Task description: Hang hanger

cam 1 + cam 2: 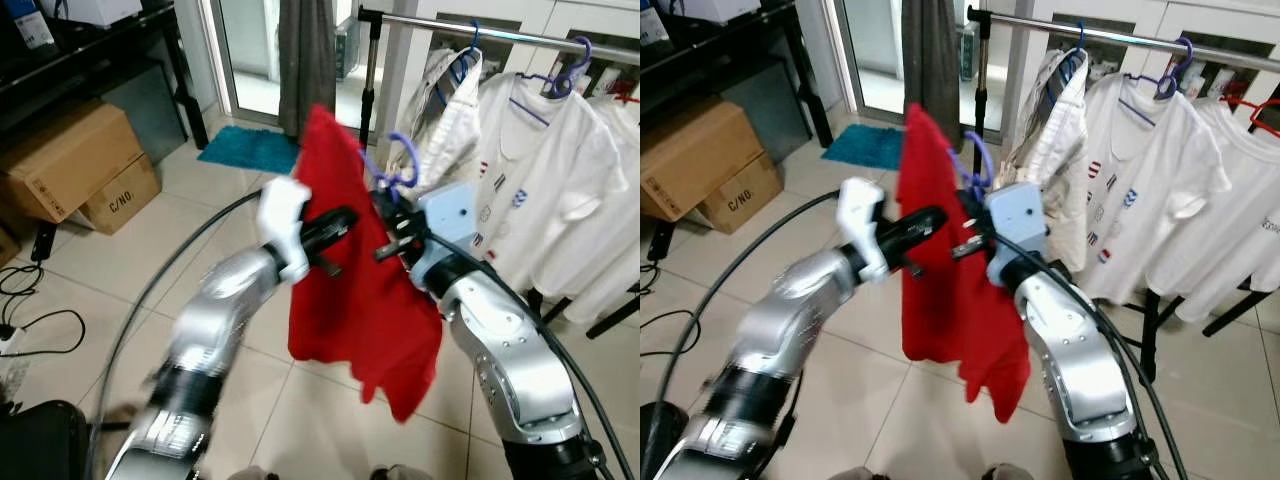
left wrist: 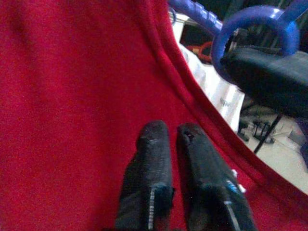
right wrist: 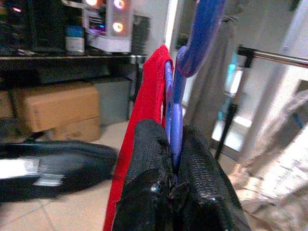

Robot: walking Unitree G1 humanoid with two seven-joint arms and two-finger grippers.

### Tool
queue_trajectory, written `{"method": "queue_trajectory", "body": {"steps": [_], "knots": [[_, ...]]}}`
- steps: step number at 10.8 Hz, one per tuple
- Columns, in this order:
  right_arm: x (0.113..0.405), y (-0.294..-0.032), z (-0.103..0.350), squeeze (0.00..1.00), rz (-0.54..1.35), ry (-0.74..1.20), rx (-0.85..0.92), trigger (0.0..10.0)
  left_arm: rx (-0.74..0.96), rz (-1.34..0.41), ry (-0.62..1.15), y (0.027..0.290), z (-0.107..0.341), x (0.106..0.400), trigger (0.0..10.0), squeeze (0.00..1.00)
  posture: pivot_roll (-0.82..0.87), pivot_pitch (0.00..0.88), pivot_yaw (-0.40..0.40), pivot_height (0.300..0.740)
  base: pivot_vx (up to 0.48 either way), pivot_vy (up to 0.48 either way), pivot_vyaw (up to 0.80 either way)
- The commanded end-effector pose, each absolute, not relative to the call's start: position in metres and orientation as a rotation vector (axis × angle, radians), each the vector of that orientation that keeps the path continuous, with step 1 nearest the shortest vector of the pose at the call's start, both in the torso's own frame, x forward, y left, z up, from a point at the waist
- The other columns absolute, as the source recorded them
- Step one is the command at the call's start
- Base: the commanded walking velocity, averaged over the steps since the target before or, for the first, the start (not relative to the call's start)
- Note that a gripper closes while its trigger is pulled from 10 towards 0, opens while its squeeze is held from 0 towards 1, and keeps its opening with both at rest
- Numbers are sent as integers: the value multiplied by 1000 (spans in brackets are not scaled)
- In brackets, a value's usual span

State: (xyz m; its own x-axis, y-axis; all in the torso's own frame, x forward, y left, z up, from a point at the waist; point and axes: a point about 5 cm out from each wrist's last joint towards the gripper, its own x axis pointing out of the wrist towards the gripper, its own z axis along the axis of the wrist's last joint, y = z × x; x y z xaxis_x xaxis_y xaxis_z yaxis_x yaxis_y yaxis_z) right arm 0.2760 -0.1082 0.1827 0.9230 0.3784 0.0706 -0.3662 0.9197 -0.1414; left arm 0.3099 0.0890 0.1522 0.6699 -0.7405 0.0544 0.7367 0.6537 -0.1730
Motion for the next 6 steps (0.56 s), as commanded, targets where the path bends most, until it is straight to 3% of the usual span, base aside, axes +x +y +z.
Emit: {"method": "queue_trajectory", "body": {"steps": [1, 3, 4, 5, 6], "knots": [[277, -111, 189, 0, 362, -136, -127, 0, -213, -849, -17, 94, 161, 307, 0, 0, -139, 0, 32, 740, 0, 0, 0], [279, -108, 191, 0, 365, -177, -192, 0, -243, -860, -44, 97, 164, 300, 0, 0, -133, 0, 24, 740, 0, 0, 0], [279, -107, 194, 0, 360, -209, -230, 0, -248, -861, -80, 96, 169, 300, 1059, 0, -134, 0, 23, 740, 0, 0, 0], [280, -106, 198, 0, 353, -241, -267, 0, -228, -894, -118, 92, 174, 300, 10000, 1000, -136, 0, 23, 740, 0, 0, 0], [281, -106, 201, 0, 342, -263, -279, 0, -166, -904, -130, 90, 173, 301, 10000, 1000, -138, 0, 22, 740, 0, 0, 0]]}}
